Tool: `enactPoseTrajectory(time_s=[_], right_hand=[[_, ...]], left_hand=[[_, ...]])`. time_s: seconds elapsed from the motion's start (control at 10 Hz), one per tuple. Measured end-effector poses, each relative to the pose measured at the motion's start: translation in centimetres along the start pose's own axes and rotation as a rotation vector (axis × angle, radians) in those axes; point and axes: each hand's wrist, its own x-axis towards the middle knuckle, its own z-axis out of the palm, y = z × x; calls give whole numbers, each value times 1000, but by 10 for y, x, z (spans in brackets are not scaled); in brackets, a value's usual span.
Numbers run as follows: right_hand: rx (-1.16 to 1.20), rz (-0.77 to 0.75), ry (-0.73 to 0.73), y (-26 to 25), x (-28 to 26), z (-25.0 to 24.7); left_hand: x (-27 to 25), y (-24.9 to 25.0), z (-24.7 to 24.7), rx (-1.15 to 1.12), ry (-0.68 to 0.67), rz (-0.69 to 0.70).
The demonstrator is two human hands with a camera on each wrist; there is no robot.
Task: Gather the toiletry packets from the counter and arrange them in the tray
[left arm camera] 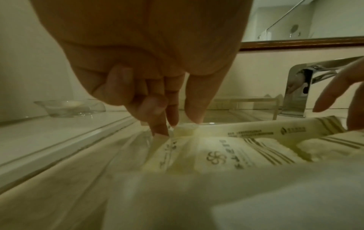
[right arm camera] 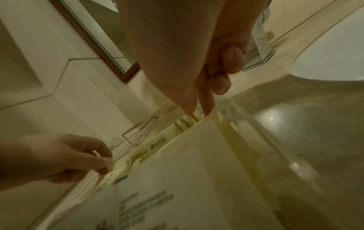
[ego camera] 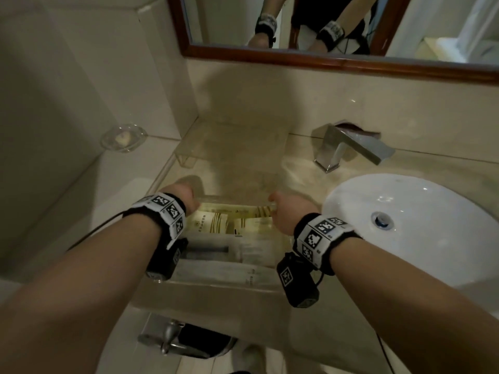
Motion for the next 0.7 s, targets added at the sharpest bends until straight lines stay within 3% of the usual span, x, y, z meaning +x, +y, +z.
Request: enactPoseTrajectory(time_s=[0.7], right_hand=[[-5, 20, 85, 9, 12, 6]], left_hand=[[12, 4, -3, 93, 5, 126]])
